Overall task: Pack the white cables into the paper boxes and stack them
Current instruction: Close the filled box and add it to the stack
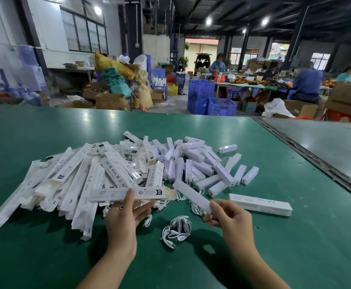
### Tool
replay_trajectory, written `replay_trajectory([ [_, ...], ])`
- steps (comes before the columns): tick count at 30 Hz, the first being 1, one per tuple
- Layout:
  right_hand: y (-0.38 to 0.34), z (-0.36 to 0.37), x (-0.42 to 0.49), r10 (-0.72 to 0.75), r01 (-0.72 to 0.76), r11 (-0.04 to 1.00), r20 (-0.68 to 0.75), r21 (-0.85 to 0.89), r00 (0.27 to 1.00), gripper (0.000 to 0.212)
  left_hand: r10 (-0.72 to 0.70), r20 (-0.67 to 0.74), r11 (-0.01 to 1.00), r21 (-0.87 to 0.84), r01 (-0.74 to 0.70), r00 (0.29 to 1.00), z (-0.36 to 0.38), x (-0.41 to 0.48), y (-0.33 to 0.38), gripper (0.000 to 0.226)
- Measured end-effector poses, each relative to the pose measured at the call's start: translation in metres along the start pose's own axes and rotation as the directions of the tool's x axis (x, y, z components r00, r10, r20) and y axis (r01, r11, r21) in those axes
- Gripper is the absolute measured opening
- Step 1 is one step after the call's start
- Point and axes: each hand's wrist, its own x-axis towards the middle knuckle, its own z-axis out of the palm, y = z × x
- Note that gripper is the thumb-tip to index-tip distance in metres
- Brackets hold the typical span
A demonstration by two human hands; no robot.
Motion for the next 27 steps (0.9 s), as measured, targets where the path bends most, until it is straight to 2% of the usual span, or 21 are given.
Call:
replay_trajectory([
  [4,-0.0029,-0.0036,-0.0013,-0.042,0.042,0.999,-0.009,0.031,0.999,0.006,0.004,-0.009,1.000,0.003,-0.004,1.000,0.0004,0.0003,-0.0004,0.025],
  [9,0.0005,-0.0037,-0.0056,-0.001,0.003,1.000,0.071,-0.020,0.998,0.008,0.013,0.006,1.000,0.018,-0.013,1.000,0.0006,0.0005,-0.0021,0.028],
  [13,0.0000,-0.0055,-0.0062,0.014,-0.012,1.000,0.096,-0.024,0.995,0.012,0.012,0.021,1.000,0.027,-0.013,1.000,-0.0004,0.0001,-0.0014,0.026],
  [18,-0.0005,-0.0051,-0.0075,0.011,-0.007,0.999,0.076,-0.052,0.997,0.007,0.027,0.058,0.996,0.083,-0.032,0.998,0.0010,-0.0024,-0.0022,0.020],
  [23,-0.0006,-0.0082,-0.0068,0.005,0.003,0.996,0.086,-0.090,0.996,0.010,0.018,0.076,0.996,0.082,-0.024,0.997,0.0002,-0.0004,-0.0022,0.024],
  [27,-0.0024,-0.0107,-0.0037,-0.025,0.046,0.987,0.134,-0.153,0.991,0.013,0.069,0.073,0.995,0.067,-0.074,0.995,-0.0013,0.0006,-0.0004,0.014],
])
